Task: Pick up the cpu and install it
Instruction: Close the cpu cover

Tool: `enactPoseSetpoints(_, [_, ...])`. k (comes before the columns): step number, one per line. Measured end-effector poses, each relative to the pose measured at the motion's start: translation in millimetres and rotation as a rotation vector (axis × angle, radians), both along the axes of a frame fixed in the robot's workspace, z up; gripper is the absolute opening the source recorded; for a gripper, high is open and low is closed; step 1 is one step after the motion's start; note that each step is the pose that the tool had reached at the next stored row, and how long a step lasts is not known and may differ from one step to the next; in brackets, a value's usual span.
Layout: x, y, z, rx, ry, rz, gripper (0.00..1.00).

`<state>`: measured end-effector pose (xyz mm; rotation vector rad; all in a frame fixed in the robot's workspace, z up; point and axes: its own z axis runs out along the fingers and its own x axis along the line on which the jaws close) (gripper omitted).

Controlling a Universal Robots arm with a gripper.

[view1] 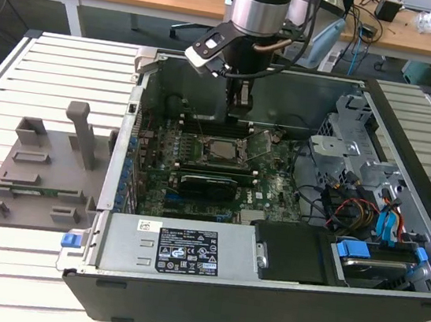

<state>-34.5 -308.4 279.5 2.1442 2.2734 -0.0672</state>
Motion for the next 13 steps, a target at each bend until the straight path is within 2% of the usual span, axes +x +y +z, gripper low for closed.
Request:
enactPoseSetpoints(9, [0.0,0.0,15.6,-0.0005,0.0000,0.000,0.11])
enactPoseSetpoints(13, [0.0,0.0,15.7,0.0000,0.0000,0.000,0.11])
